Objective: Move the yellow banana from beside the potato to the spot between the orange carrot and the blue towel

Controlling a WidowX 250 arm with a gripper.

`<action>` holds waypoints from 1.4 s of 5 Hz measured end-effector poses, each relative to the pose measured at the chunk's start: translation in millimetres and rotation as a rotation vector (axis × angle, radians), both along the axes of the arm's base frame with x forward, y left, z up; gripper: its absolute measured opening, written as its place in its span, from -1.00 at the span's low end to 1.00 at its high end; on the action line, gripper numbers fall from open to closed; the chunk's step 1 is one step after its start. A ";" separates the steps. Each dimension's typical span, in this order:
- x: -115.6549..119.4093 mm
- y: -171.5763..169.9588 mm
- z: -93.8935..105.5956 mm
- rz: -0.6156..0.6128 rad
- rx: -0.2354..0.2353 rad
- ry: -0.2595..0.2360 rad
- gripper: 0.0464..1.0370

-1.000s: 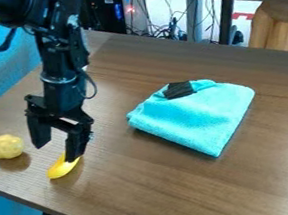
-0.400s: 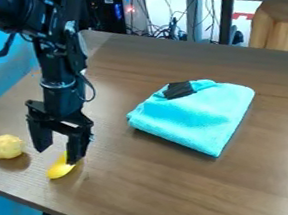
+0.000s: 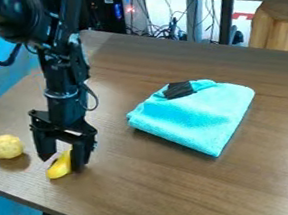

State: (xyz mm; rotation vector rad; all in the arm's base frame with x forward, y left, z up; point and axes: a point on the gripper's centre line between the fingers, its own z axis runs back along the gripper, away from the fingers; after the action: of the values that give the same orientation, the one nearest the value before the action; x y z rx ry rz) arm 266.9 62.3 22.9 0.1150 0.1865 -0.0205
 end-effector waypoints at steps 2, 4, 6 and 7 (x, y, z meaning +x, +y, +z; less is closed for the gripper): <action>-0.1 -0.4 -0.7 0.037 0.004 0.002 -0.16; 12.2 -7.1 25.8 0.057 -0.041 -0.046 -0.17; 65.4 -4.8 83.0 0.096 -0.100 -0.211 -0.17; 87.1 2.1 58.6 0.143 -0.094 -0.172 -0.17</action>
State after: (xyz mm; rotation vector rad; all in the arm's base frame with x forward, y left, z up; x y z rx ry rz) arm 354.0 64.4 81.6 0.0092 0.0211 0.1230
